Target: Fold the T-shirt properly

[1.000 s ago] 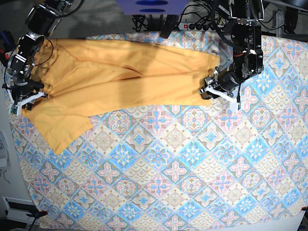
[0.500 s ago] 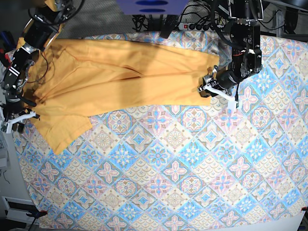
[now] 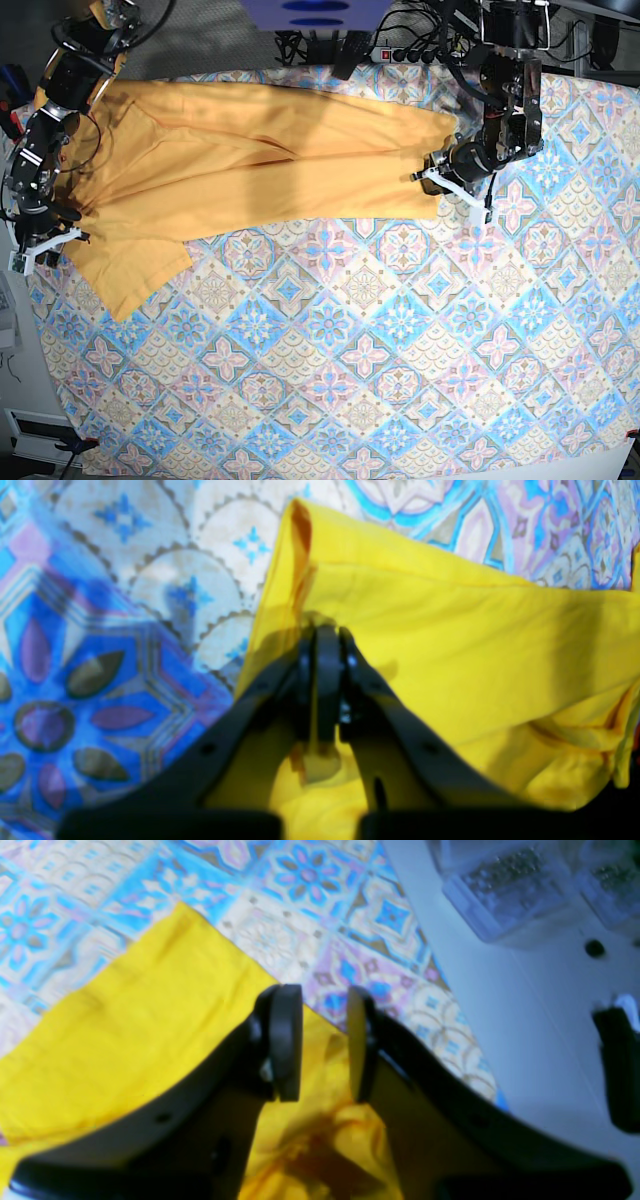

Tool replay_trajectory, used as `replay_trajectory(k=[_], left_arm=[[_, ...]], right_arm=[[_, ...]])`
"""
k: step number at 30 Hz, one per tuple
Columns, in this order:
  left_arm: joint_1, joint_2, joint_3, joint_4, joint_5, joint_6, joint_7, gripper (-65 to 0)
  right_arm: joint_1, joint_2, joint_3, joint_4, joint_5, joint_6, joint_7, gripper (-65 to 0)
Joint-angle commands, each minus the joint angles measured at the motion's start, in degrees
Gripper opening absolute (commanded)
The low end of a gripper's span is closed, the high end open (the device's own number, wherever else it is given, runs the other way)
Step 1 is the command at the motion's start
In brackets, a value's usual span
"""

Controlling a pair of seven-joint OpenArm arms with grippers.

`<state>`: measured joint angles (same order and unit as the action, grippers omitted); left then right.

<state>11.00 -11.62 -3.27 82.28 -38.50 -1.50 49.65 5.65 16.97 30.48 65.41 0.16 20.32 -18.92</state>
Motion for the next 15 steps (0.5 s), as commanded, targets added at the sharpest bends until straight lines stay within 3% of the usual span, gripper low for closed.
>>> replay_trajectory(k=[1, 6, 15], left_arm=[[0.7, -1.3, 0.0, -0.6, 3.2, 2.0, 2.0, -65.0], [2.1, -5.4, -0.5, -0.6, 2.9, 2.0, 2.0, -65.0], [5.3, -7.9, -7.2, -3.4, 3.1, 1.9, 1.8, -65.0]], right_arm=[[1.1, 1.1, 0.2, 1.1, 0.4, -0.1, 1.4, -49.7], [1.0, 1.1, 0.3, 1.1, 0.4, -0.1, 1.3, -49.7], [1.0, 1.1, 0.3, 1.2, 0.4, -0.1, 1.1, -49.7]])
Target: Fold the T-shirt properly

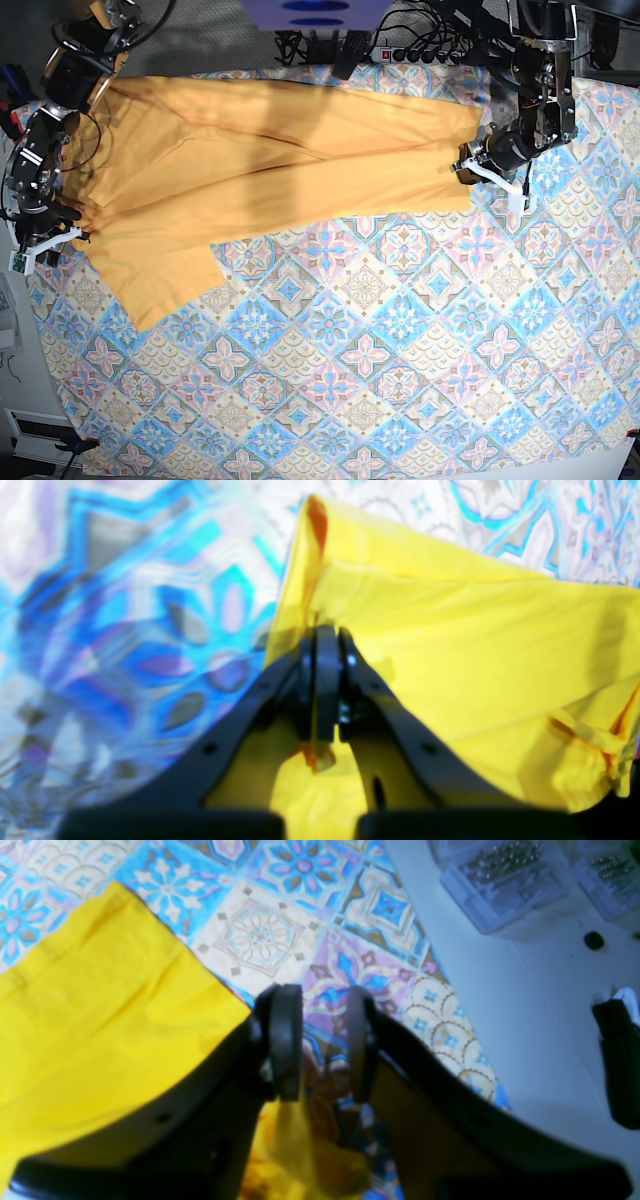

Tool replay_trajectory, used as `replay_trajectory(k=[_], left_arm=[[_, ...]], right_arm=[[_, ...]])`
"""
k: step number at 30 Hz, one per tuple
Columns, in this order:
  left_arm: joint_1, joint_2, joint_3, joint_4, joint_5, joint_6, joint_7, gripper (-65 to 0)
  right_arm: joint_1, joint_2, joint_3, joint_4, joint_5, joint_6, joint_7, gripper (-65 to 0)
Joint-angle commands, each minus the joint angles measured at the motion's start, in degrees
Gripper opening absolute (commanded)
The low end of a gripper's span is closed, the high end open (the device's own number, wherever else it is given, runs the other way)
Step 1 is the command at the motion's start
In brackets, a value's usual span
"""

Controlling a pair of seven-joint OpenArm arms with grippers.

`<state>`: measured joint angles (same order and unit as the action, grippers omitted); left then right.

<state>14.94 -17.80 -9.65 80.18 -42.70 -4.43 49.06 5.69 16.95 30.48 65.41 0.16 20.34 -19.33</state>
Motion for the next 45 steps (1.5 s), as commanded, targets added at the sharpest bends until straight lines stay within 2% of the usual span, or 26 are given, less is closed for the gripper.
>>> replay_trajectory(k=[1, 7, 11, 15, 19, 23, 26, 30, 32, 34, 38, 42, 45], left_arm=[[1.7, -2.1, -0.9, -1.5, 7.3, 4.7, 2.2, -65.0], [3.5, -3.3, -4.4, -1.8, 7.2, 4.6, 2.1, -65.0], [3.8, -3.5, -5.1, -1.8, 7.0, 4.6, 2.1, -65.0], [3.7, -3.3, -4.9, -1.5, 6.8, 4.6, 2.1, -65.0], [3.7, -2.5, -4.8, -1.5, 6.7, 4.6, 2.1, -65.0], [3.7, -2.2, -4.8, -1.5, 6.7, 4.6, 2.1, -65.0], [3.7, -2.2, -4.9, -1.5, 6.7, 4.6, 2.1, -65.0], [3.7, -2.2, -4.9, -1.5, 6.7, 4.6, 2.1, -65.0], [3.7, -2.2, -4.9, -1.5, 6.7, 4.6, 2.1, -65.0], [3.6, -2.2, -5.0, -1.5, 6.7, 4.6, 2.1, -65.0], [3.6, -2.2, -5.0, -1.5, 6.7, 4.6, 2.1, -65.0], [3.6, -2.1, -5.0, -1.5, 6.7, 4.6, 2.1, -65.0], [3.5, -2.1, -5.0, -1.5, 6.7, 4.6, 2.1, -65.0]], right_arm=[[0.9, 1.1, 0.3, 1.3, 0.4, -0.1, 1.5, -49.7], [0.9, 1.1, -0.6, 3.8, 0.4, 0.0, 1.4, -49.6], [0.9, 1.2, -6.1, 4.4, 0.5, 0.4, -1.9, -49.1], [1.3, 1.2, -8.7, 4.2, 0.5, 2.1, -5.7, -42.9], [1.6, 1.3, -8.9, 2.1, 0.5, 2.2, -5.9, -36.0], [3.3, 1.5, -8.9, -1.8, 0.5, 2.4, -5.9, -35.1], [3.3, 3.1, -9.1, -4.5, 0.5, 2.7, -5.7, -35.1], [3.2, 3.2, -9.1, -5.0, 0.5, 6.8, -5.8, -35.2], [3.1, 3.2, -9.1, -5.1, 0.5, 9.4, -6.0, -37.6], [3.1, 3.2, -9.1, -5.1, 0.5, 11.3, -6.2, -44.0], [3.1, 3.2, -8.5, -5.1, 0.6, 11.5, -6.8, -60.2], [2.8, 3.3, -8.2, -2.8, 0.6, 12.8, -9.5, -61.6], [-0.3, 3.3, -4.1, 0.9, 0.7, 13.8, -9.5, -61.6]])
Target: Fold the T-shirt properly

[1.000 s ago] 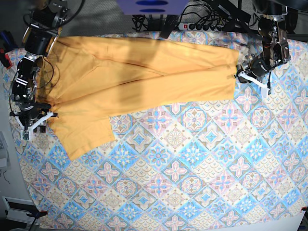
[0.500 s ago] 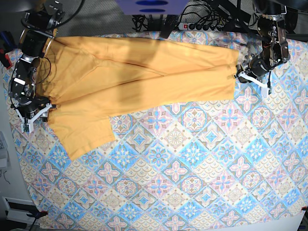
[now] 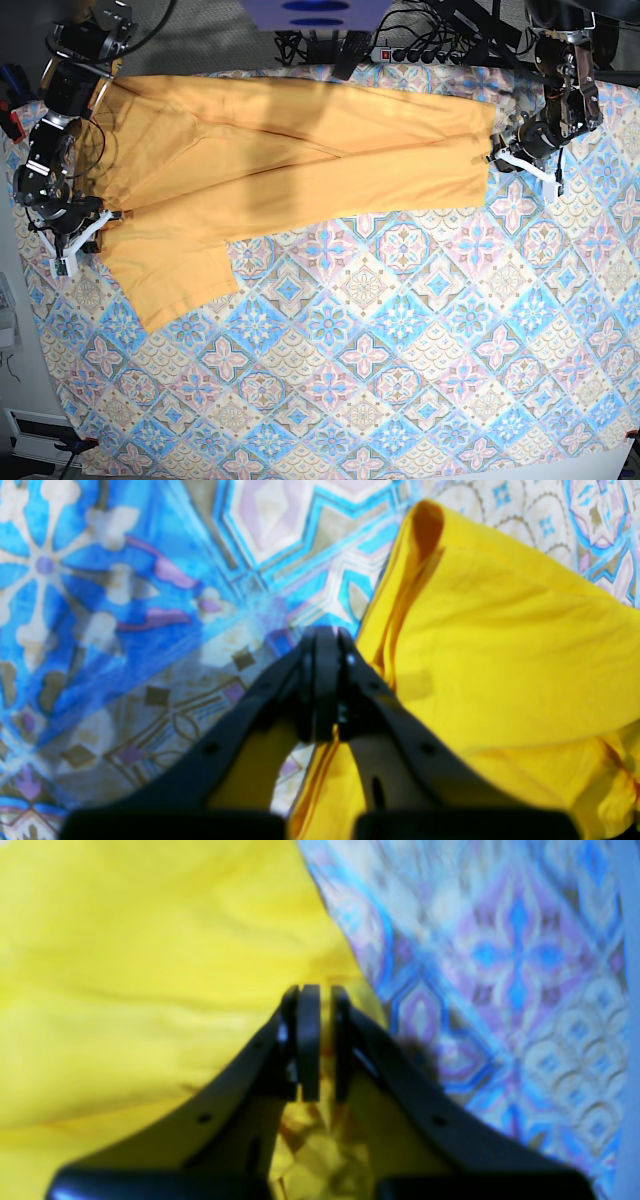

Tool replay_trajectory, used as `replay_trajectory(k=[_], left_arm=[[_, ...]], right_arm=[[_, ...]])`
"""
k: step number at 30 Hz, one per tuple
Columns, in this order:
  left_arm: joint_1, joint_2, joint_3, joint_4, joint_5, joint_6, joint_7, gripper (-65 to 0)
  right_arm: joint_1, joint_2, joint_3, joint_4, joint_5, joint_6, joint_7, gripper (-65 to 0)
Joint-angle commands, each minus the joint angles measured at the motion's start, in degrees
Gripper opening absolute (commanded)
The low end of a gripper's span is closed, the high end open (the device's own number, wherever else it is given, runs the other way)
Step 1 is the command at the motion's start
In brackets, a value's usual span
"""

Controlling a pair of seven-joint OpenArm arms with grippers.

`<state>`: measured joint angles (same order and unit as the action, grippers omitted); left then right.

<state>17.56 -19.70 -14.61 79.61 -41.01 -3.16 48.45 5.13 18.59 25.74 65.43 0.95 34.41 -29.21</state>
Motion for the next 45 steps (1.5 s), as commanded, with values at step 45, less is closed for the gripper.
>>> replay_trajectory(k=[45], left_arm=[[-0.6, -0.2, 0.1, -1.0, 5.0, 3.3, 2.8, -65.0]], right_arm=[[4.4, 1.8, 1.1, -7.3, -0.1, 3.7, 2.6, -62.2]])
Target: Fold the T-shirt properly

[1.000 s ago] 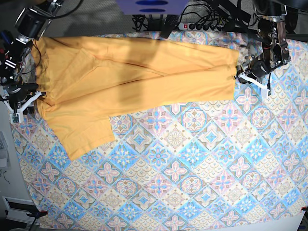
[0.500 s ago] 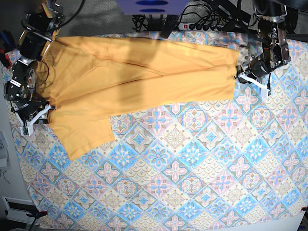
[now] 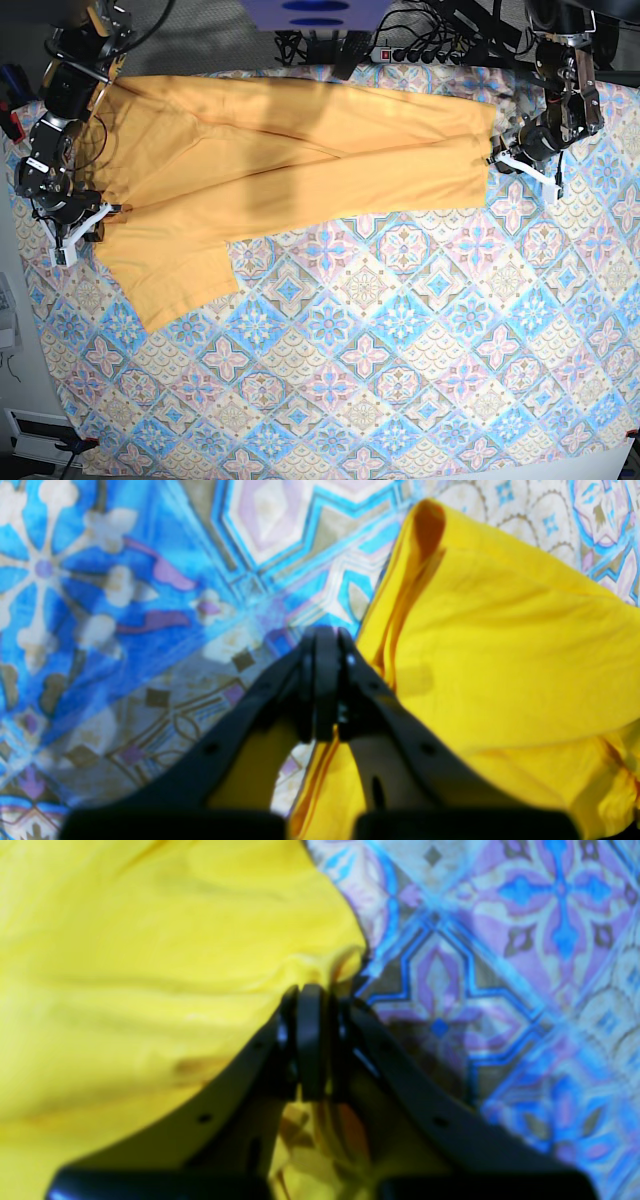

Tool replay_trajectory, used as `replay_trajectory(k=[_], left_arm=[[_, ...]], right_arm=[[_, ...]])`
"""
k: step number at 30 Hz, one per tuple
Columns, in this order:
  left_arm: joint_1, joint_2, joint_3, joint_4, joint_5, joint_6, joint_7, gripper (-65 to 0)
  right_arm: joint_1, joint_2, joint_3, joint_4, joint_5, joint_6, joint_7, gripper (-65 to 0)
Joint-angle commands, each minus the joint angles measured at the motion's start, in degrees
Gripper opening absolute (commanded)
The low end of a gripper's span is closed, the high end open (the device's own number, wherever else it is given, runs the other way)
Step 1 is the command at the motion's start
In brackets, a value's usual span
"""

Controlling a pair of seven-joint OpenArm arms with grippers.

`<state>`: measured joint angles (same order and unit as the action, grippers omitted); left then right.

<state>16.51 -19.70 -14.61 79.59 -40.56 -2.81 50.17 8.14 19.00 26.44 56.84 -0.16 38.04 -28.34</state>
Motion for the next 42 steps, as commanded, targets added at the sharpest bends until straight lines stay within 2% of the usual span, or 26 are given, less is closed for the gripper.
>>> replay_trajectory(k=[1, 6, 12, 19, 24, 29, 32, 37, 42], left_arm=[[0.4, -0.2, 0.1, -1.0, 4.6, 2.9, 1.0, -65.0], [0.4, -0.2, 0.1, -1.0, 4.6, 2.9, 1.0, -65.0], [0.4, -0.1, 0.1, -1.0, 4.6, 2.9, 1.0, -65.0], [0.4, -0.1, 0.1, -1.0, 4.6, 2.9, 1.0, -65.0], [0.4, -0.1, 0.0, -1.0, 4.6, 2.9, 1.0, -65.0], [0.3, -0.1, -0.1, 0.2, 3.7, 2.9, 0.9, -65.0], [0.3, -0.2, -0.3, 3.3, 1.0, 2.9, 0.9, -65.0], [0.7, -0.1, -1.3, 9.3, -4.6, 2.9, 0.9, -65.0], [0.4, 0.0, -1.7, 13.6, -10.5, 2.9, 0.9, -65.0]], right_arm=[[0.3, 1.3, 1.3, 3.0, 1.0, 0.6, 0.5, -62.2], [-4.3, 1.3, 7.4, 13.5, 1.0, 2.0, -5.2, -62.3], [-10.3, 1.1, 8.8, 23.6, 1.2, 2.0, -8.9, -62.3], [-17.2, 1.0, 8.6, 27.0, 8.0, 2.0, -12.0, -62.3], [-19.9, 1.0, 8.6, 26.6, 8.4, 2.0, -10.1, -62.1], [-20.1, 0.9, 8.6, 26.5, 4.6, 2.0, -8.1, -61.9], [-20.1, 0.8, 8.6, 26.5, 2.3, 2.0, -7.8, -61.9], [-20.1, 0.8, 8.7, 26.5, 2.1, 2.0, -8.3, -61.7], [-21.7, 0.8, 8.6, 26.5, 2.1, 2.0, -8.3, -56.3]])
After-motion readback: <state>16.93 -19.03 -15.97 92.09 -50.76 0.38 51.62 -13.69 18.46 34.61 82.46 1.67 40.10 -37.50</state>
